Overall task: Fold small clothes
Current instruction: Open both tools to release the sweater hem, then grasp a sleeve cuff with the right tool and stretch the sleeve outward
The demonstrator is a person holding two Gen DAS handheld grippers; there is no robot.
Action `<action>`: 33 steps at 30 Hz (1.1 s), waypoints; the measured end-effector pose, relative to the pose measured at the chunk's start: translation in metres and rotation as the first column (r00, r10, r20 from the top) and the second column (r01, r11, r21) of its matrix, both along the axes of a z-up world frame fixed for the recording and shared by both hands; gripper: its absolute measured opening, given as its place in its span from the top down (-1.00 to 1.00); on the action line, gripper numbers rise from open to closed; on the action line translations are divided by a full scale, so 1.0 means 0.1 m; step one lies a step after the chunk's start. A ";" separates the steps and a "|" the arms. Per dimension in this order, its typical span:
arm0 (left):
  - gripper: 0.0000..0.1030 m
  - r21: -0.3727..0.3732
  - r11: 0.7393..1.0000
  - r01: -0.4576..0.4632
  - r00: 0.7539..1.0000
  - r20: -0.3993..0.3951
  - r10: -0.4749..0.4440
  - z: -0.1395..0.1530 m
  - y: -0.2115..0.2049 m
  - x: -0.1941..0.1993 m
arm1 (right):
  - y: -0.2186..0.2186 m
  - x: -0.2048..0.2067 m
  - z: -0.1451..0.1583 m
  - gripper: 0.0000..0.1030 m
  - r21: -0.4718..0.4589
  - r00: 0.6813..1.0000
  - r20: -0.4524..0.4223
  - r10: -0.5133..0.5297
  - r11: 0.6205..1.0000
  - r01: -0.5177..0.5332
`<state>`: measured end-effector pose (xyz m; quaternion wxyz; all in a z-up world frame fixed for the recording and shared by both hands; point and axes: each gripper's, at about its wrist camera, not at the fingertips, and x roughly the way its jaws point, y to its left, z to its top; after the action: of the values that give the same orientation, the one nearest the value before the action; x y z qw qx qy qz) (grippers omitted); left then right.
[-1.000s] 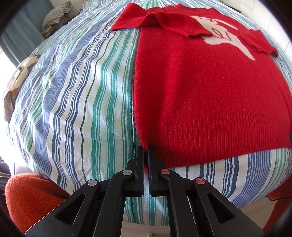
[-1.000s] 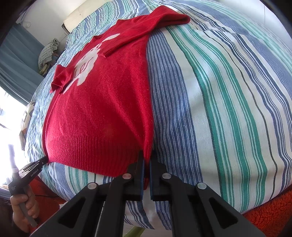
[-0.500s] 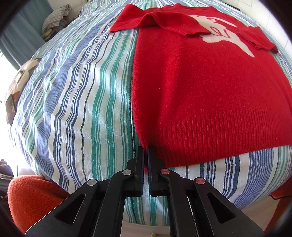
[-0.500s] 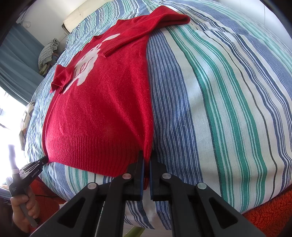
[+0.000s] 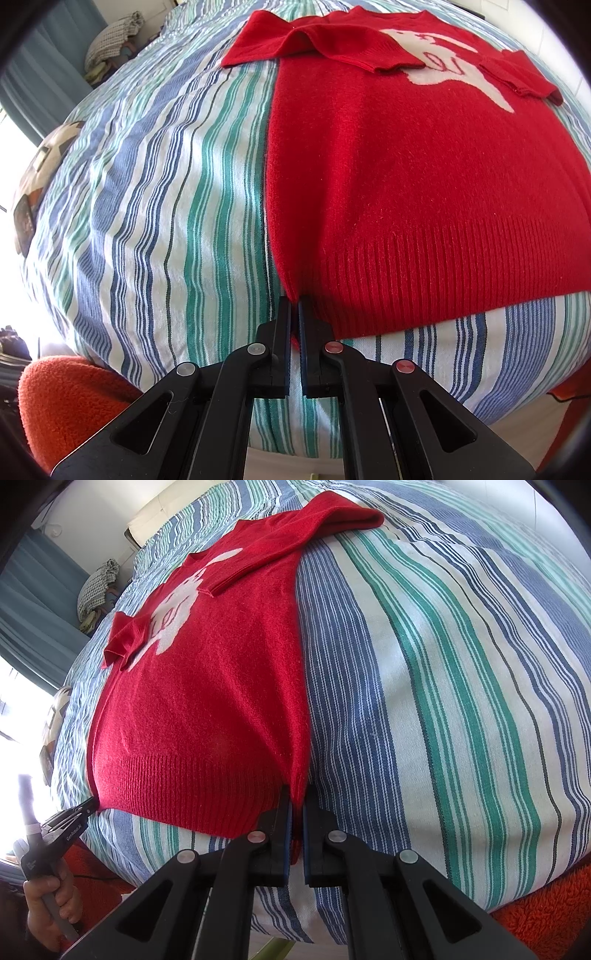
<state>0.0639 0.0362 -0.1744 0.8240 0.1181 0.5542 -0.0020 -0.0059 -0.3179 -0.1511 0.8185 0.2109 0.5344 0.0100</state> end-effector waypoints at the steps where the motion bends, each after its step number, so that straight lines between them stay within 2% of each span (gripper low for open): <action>1: 0.93 0.005 1.000 0.001 1.000 -0.001 -0.001 0.01 -0.01 -0.01 | -0.01 0.00 0.01 0.96 0.006 1.000 -0.004 -0.002 1.000 0.002; 3: 0.86 0.027 1.000 0.002 1.000 -0.015 -0.002 0.03 -0.01 -0.03 | -0.02 -0.02 0.03 0.93 0.020 1.000 -0.020 -0.007 1.000 0.007; 5: 0.63 0.060 0.998 -0.007 0.999 -0.041 0.009 0.08 0.02 -0.10 | -0.07 -0.05 0.08 0.84 0.041 0.998 -0.059 -0.019 0.999 0.021; 6: 0.36 0.080 0.997 -0.015 0.999 -0.049 0.019 0.10 0.04 -0.13 | -0.08 -0.08 0.10 0.72 0.044 0.997 -0.074 -0.023 0.999 0.027; 7: 0.18 0.099 0.995 -0.027 0.998 -0.054 0.032 0.14 0.07 -0.19 | -0.12 -0.11 0.15 0.54 0.038 0.995 -0.098 -0.028 0.999 0.032; 9: 0.16 0.094 0.995 -0.043 0.998 -0.036 0.047 0.27 0.17 -0.31 | -0.17 -0.15 0.26 0.49 -0.039 0.992 -0.119 -0.034 0.999 0.030; 10: 0.08 0.086 0.995 -0.053 0.998 -0.014 0.054 0.35 0.22 -0.36 | -0.21 -0.13 0.38 0.48 -0.110 0.994 -0.106 -0.027 0.994 0.015; 13: -0.23 0.059 0.993 -0.101 0.992 0.076 0.097 0.61 0.37 -0.42 | -0.23 0.11 0.78 0.46 -0.252 0.998 -0.012 0.055 0.966 -0.056; 15: -0.24 0.029 0.989 -0.144 0.982 0.123 0.140 0.75 0.46 -0.38 | -0.14 0.39 0.99 0.33 -0.317 0.987 0.055 0.153 0.940 -0.128; 18: -0.24 -0.046 0.975 -0.219 0.963 0.151 0.223 0.85 0.58 -0.28 | 0.17 0.94 1.14 0.06 -0.378 0.926 0.146 0.347 0.885 -0.272; 20: -0.24 -0.062 0.968 -0.241 0.958 0.145 0.248 0.85 0.59 -0.23 | 0.39 1.33 1.02 0.04 -0.395 0.875 0.154 0.460 0.840 -0.372; 22: -0.24 -0.051 0.969 -0.243 0.958 0.142 0.248 0.83 0.58 -0.25 | 0.62 1.61 0.82 0.04 -0.438 0.830 0.126 0.544 0.781 -0.445; 23: -0.24 -0.040 0.970 -0.240 0.960 0.140 0.243 0.81 0.58 -0.26 | 0.74 1.78 0.65 0.04 -0.463 0.805 0.086 0.587 0.739 -0.489; 25: -0.24 -0.018 0.972 -0.233 0.963 0.131 0.234 0.77 0.54 -0.30 | 0.85 1.99 0.37 0.06 -0.483 0.796 0.016 0.606 0.701 -0.524; 26: -0.24 -0.010 0.973 -0.232 0.965 0.124 0.231 0.74 0.54 -0.31 | 0.81 2.07 0.28 0.07 -0.476 0.810 0.007 0.586 0.714 -0.513; 27: -0.24 -0.006 0.973 -0.232 0.966 0.117 0.231 0.72 0.54 -0.32 | 0.71 2.12 0.29 0.40 -0.451 0.837 0.040 0.546 0.757 -0.472; 28: -0.24 -0.003 0.972 -0.233 0.966 0.110 0.232 0.70 0.54 -0.34 | 0.59 2.14 0.35 0.96 -0.426 0.866 0.080 0.494 0.802 -0.418; 29: -0.24 -0.005 0.972 -0.236 0.966 0.106 0.235 0.69 0.55 -0.34 | 0.39 2.15 0.48 0.94 -0.388 0.902 0.140 0.408 0.861 -0.329; 30: -0.24 -0.009 0.971 -0.238 0.966 0.104 0.238 0.68 0.57 -0.35 | 0.18 2.11 0.61 0.94 -0.353 0.924 0.192 0.331 0.902 -0.250; 31: -0.24 -0.015 0.971 -0.240 0.965 0.104 0.240 0.67 0.57 -0.36 | -0.07 2.05 0.77 0.94 -0.324 0.935 0.241 0.261 0.929 -0.176; 33: -0.24 -0.030 0.970 -0.243 0.964 0.101 0.245 0.66 0.59 -0.34 | -0.66 1.88 1.07 0.94 -0.319 0.944 0.305 0.125 0.948 -0.022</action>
<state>0.0294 0.0950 -0.1082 0.8466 0.0418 0.5209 0.1006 0.1819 -0.3844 -0.0442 0.9165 0.0546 0.3963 -0.0091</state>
